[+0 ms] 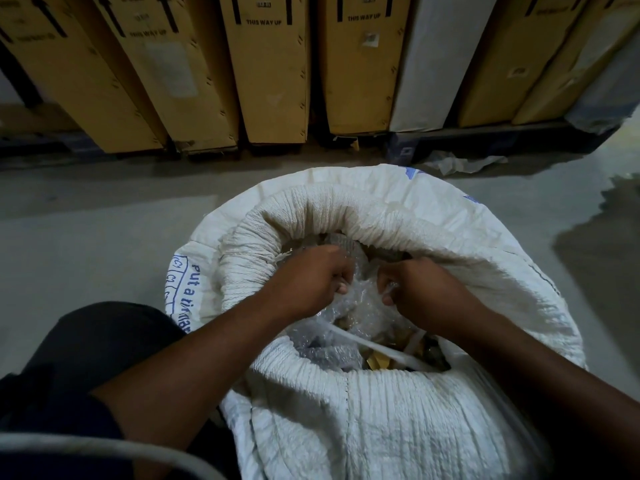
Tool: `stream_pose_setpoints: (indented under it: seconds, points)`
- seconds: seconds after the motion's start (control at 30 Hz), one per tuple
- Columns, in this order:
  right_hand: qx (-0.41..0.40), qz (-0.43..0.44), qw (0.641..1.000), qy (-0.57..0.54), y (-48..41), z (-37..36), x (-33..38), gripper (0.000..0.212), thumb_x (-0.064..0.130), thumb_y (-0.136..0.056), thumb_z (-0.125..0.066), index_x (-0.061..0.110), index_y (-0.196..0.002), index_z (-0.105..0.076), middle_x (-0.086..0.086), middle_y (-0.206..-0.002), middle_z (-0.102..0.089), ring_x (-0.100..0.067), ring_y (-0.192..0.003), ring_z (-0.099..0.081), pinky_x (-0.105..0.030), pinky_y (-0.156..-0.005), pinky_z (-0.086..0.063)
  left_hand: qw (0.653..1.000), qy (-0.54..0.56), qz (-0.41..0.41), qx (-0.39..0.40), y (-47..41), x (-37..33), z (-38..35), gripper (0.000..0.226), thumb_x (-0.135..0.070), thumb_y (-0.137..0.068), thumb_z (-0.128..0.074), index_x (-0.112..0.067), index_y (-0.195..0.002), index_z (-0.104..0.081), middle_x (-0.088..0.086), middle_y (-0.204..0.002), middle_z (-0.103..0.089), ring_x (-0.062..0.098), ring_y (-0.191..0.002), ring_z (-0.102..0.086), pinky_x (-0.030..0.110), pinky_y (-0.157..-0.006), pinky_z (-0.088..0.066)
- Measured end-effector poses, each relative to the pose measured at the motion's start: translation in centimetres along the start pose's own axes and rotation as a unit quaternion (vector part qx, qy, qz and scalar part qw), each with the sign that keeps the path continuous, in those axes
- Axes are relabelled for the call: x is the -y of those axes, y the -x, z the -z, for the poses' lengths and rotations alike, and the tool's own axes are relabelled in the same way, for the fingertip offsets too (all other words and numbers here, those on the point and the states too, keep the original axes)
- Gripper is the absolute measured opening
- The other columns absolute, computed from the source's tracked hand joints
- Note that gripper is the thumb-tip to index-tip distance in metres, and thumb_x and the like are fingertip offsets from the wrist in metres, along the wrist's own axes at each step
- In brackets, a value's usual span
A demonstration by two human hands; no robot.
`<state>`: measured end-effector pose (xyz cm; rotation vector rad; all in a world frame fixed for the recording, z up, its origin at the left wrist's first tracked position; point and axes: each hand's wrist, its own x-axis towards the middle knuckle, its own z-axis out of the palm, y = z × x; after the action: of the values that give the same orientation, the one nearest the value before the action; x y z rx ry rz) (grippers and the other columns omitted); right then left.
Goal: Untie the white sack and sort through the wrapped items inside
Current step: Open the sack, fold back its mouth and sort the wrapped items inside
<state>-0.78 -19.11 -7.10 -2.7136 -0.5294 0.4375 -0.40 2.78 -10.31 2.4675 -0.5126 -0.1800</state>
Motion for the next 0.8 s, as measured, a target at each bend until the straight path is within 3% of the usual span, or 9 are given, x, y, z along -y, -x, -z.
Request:
stream_pose_setpoints:
  seconds: [0.2,0.3,0.43,0.6,0.8]
  points:
    - [-0.004,-0.005,1.000,-0.006,-0.1,-0.1,0.1,0.028,0.005,-0.081,-0.067,0.032,-0.081,-0.059,0.008,-0.077,-0.071,-0.011,-0.075,-0.068,-0.038,-0.070,-0.058,0.999,0.011,0.047,-0.005,-0.2,0.0,0.0,0.007,-0.028,-0.085,-0.079,-0.024,-0.081,-0.075,-0.016,-0.074,-0.069,-0.005,-0.073,-0.063,0.028,-0.072,-0.053]
    - [-0.006,0.005,1.000,-0.012,0.1,0.2,0.1,0.026,-0.001,-0.080,-0.061,0.024,-0.088,-0.062,0.004,-0.080,-0.072,-0.014,-0.079,-0.072,-0.037,-0.069,-0.058,0.999,-0.019,0.040,0.021,-0.3,0.2,0.2,0.007,-0.019,-0.087,-0.077,-0.024,-0.084,-0.073,-0.014,-0.078,-0.070,-0.005,-0.075,-0.062,0.032,-0.076,-0.057]
    - [-0.013,0.005,1.000,0.013,0.6,0.1,-0.5,0.024,0.000,-0.081,-0.059,0.019,-0.094,-0.067,-0.001,-0.084,-0.070,-0.019,-0.077,-0.068,-0.039,-0.067,-0.056,0.996,-0.082,0.001,0.046,-0.2,0.4,0.6,0.018,-0.008,-0.084,-0.074,-0.025,-0.084,-0.069,-0.010,-0.087,-0.066,0.008,-0.080,-0.063,0.037,-0.074,-0.056]
    - [-0.042,-0.004,0.998,0.044,0.9,-0.4,-0.8,0.019,0.005,-0.082,-0.066,0.020,-0.094,-0.070,0.003,-0.096,-0.067,-0.017,-0.090,-0.064,-0.030,-0.067,-0.047,0.993,-0.110,-0.017,0.042,-0.1,-0.2,0.3,0.014,-0.010,-0.080,-0.072,-0.023,-0.078,-0.067,-0.009,-0.083,-0.065,0.011,-0.077,-0.062,0.039,-0.071,-0.056]
    - [-0.049,-0.001,0.997,0.067,0.5,-1.0,-0.6,0.011,0.011,-0.082,-0.068,0.018,-0.091,-0.069,-0.001,-0.093,-0.069,-0.023,-0.086,-0.067,-0.034,-0.069,-0.052,0.994,-0.108,0.010,0.036,0.4,-0.5,-0.2,0.013,-0.019,-0.079,-0.071,-0.029,-0.076,-0.063,-0.009,-0.081,-0.070,0.010,-0.077,-0.065,0.036,-0.070,-0.057]
